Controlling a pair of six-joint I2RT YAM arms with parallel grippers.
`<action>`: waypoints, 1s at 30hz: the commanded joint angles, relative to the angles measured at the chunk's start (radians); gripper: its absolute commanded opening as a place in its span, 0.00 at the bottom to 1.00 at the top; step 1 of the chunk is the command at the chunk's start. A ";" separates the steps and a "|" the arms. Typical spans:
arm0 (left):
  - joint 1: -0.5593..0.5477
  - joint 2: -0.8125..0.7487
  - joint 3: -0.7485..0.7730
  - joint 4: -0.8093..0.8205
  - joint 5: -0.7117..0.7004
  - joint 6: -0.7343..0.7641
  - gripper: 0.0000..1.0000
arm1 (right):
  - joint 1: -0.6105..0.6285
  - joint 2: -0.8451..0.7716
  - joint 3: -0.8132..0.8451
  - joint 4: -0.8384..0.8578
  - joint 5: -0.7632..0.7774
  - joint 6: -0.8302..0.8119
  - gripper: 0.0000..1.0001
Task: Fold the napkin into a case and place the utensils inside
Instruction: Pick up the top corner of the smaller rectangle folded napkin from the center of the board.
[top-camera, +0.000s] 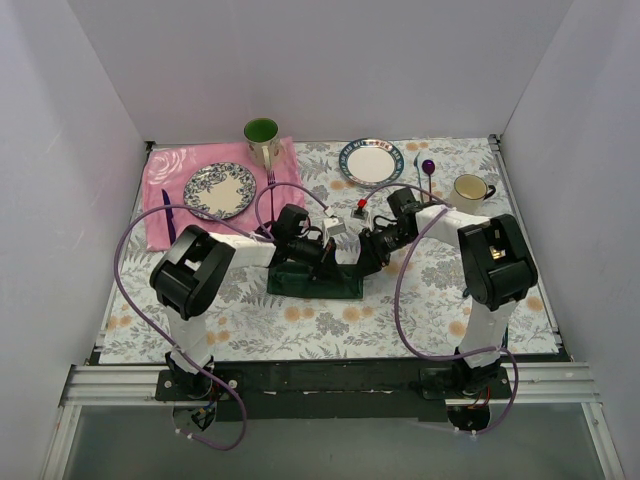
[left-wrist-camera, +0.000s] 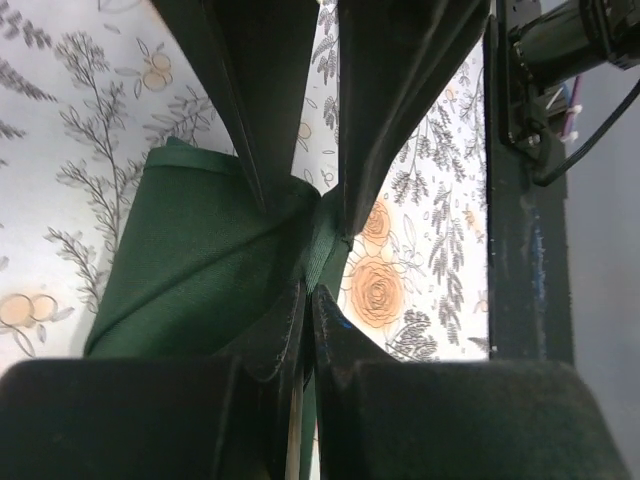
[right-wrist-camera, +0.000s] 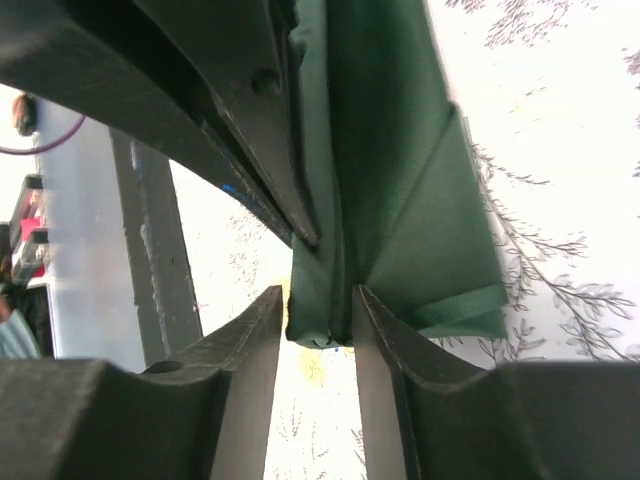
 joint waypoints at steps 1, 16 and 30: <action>0.013 -0.006 0.003 -0.040 0.043 -0.127 0.00 | -0.001 -0.077 -0.018 0.097 0.047 0.095 0.43; 0.056 0.000 -0.115 0.194 0.027 -0.542 0.00 | 0.002 -0.282 -0.210 0.428 0.273 0.235 0.35; 0.054 -0.008 -0.153 0.207 -0.004 -0.470 0.00 | 0.166 -0.298 -0.187 0.434 0.455 0.160 0.13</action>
